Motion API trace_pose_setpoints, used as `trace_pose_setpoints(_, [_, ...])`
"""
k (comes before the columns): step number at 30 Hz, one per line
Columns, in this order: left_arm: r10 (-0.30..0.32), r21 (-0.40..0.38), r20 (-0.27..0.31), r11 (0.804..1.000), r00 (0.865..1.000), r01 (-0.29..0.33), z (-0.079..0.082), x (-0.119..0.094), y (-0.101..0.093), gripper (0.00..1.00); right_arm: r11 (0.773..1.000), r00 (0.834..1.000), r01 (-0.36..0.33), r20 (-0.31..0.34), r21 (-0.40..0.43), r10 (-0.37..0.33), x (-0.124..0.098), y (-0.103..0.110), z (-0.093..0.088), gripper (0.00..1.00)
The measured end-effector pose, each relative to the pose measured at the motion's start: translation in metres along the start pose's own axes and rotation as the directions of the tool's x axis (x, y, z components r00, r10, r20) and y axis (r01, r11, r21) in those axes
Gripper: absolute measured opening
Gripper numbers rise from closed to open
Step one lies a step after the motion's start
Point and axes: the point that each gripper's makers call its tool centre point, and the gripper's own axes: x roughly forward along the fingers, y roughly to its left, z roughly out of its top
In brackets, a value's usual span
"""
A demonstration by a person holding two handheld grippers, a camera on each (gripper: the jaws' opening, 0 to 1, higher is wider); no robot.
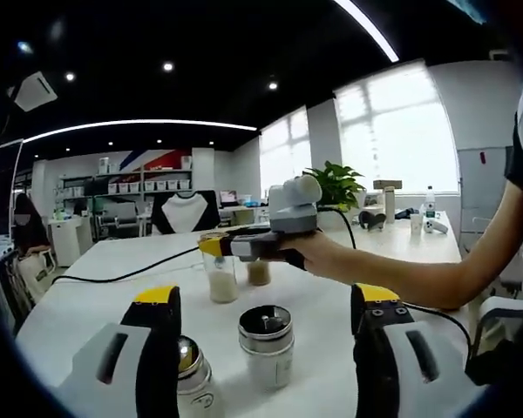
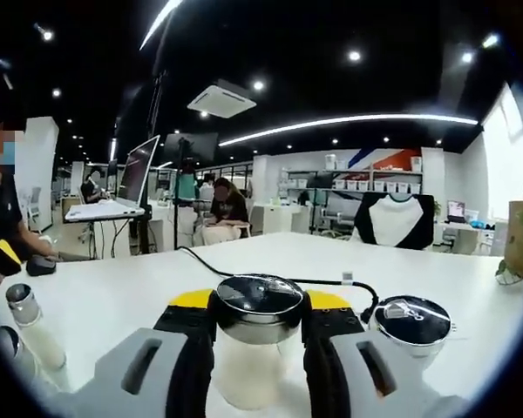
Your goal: Rotate the seasoning bottle until the label or dispensing opening points toward the visible target arrow and the bottle remains upright within the marked orientation range
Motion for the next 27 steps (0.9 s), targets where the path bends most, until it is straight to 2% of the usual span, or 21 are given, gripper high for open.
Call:
trace_pose_setpoints(6, [0.0, -0.008, 0.012, 1.0, 1.0, 0.0, 0.002, -0.003, -0.001, 0.81, 1.0, 1.0, -0.005, 0.026, -0.017, 0.005, -0.003, 0.005, 0.01, 0.35])
trace_pose_setpoints(9, [-0.002, -0.007, 0.015, 1.0, 1.0, 0.002, 0.003, -0.004, -0.003, 0.81, 1.0, 1.0, -0.009, 0.029, -0.01, 0.01, -0.012, 0.011, 0.01, 0.35])
trace_pose_setpoints(14, [-0.008, 0.001, 0.011, 1.0, 1.0, 0.008, 0.004, -0.004, -0.007, 0.81, 1.0, 1.0, -0.011, 0.028, 0.001, 0.011, -0.017, 0.01, 0.011, 0.35])
trace_pose_setpoints(22, [-0.007, 0.013, 0.013, 1.0, 1.0, 0.007, 0.007, -0.003, -0.013, 0.81, 1.0, 0.999, -0.002, 0.037, 0.005, 0.001, -0.036, 0.016, 0.013, 0.35])
trace_pose_setpoints(25, [0.033, 0.029, 0.03, 0.999, 0.999, -0.034, 0.01, -0.004, -0.011, 0.8, 1.0, 0.999, 0.0, 0.044, -0.007, 0.0, -0.042, 0.017, 0.014, 0.35])
trace_pose_setpoints(27, [0.041, 0.043, 0.019, 0.998, 0.999, -0.041, 0.01, -0.004, -0.011, 0.8, 1.0, 0.999, 0.001, 0.043, -0.008, 0.0, -0.047, 0.016, 0.015, 0.35])
